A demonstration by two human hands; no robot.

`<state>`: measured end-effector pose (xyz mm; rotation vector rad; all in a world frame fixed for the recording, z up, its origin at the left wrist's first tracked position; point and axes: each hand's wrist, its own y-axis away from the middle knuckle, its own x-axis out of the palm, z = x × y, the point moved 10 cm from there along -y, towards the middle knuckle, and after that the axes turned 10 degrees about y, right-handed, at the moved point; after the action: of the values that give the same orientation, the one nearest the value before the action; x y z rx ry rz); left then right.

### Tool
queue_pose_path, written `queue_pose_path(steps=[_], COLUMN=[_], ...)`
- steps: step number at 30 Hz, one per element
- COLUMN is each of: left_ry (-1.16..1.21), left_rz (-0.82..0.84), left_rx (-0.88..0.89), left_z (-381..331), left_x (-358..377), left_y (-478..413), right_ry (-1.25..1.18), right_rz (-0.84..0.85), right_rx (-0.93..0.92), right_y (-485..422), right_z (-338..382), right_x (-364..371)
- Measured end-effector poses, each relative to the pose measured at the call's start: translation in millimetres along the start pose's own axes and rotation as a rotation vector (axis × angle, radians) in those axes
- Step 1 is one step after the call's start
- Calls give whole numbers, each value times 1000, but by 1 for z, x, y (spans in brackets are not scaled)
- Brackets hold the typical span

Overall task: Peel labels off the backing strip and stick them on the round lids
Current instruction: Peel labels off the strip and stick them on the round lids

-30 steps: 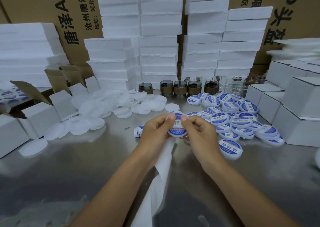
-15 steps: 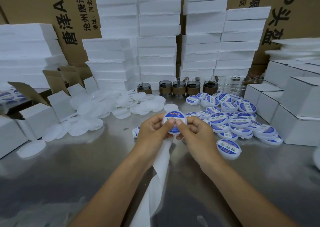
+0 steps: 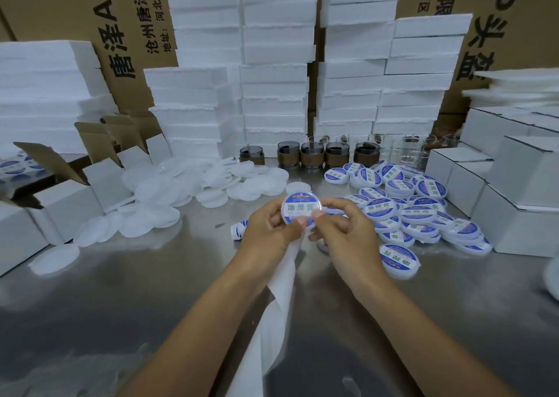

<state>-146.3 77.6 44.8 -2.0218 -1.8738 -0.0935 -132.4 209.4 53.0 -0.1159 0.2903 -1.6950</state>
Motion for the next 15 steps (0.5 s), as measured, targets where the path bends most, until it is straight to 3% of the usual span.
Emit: queue_pose_path(steps=[3, 8, 15], left_ry=[46, 106, 59], left_rz=[-14, -51, -108], left_rx=[-13, -36, -13], left_z=[0, 1, -13], left_x=[-3, -7, -25], left_y=[0, -1, -4], right_ry=[17, 18, 274], right_rz=[59, -3, -531], right_rx=[-34, -15, 38], right_y=[1, -8, -21], right_z=[2, -1, -17], right_x=[8, -9, -117])
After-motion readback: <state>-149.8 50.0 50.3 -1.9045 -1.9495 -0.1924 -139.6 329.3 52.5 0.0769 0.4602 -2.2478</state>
